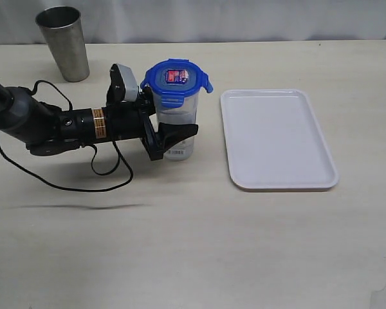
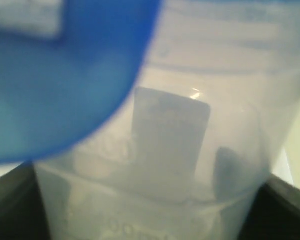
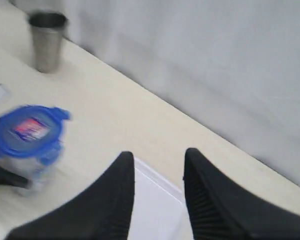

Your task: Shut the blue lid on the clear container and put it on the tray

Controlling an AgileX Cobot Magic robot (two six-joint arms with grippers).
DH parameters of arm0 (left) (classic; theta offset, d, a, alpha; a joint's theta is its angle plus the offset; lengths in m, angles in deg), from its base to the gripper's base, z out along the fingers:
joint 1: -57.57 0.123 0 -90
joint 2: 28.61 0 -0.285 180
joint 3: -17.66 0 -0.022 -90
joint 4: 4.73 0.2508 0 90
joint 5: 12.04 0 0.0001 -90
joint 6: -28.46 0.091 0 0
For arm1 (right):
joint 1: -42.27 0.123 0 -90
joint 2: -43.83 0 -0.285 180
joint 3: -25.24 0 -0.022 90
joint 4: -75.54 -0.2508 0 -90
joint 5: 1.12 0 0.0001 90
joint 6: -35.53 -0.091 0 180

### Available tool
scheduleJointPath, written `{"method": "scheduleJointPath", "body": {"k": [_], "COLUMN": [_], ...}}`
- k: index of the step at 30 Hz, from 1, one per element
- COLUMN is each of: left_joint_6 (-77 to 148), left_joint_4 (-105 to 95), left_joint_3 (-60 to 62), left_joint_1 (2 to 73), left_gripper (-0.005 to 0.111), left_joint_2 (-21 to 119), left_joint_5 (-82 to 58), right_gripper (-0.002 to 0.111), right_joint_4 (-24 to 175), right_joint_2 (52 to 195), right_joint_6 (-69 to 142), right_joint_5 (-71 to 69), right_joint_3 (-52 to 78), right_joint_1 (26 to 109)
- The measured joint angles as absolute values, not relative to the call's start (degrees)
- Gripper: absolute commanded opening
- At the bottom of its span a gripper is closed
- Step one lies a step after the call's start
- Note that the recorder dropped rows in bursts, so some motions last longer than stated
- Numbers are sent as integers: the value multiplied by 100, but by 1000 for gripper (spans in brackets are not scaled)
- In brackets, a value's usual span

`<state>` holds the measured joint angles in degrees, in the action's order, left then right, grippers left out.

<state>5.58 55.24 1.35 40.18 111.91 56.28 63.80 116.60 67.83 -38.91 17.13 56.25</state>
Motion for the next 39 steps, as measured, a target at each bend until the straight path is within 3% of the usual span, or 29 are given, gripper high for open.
{"method": "scheduleJointPath", "body": {"k": [4, 7, 9, 13, 18, 27, 39], "left_joint_6": [558, 572, 582, 582, 582, 582, 582], "left_joint_4": [5545, 5545, 5545, 5545, 5545, 5545, 5555], "left_joint_3": [135, 135, 135, 135, 135, 135, 135], "left_joint_1": [4018, 4018, 4018, 4018, 4018, 4018, 4018], "left_gripper": [0, 0, 0, 0, 0, 0, 0], "left_joint_2": [11180, 11180, 11180, 11180, 11180, 11180, 11180], "left_joint_5": [5596, 5596, 5596, 5596, 5583, 5583, 5583], "right_gripper": [33, 33, 34, 47, 49, 45, 45], "right_joint_4": [10710, 12273, 11803, 9148, 7107, 7892, 8769], "right_joint_2": [12353, 12928, 13213, 13756, 14119, 14945, 15506], "right_joint_6": [3659, 2471, 2754, 4469, 5994, 6443, 6384], "right_joint_5": [-4369, -5387, -5609, -5958, -6276, -6542, -6165], "right_joint_3": [2010, 2330, 2685, 3578, 4177, 4219, 4227], "right_joint_1": [6421, 6944, 7116, 7220, 7346, 8584, 8703]}}
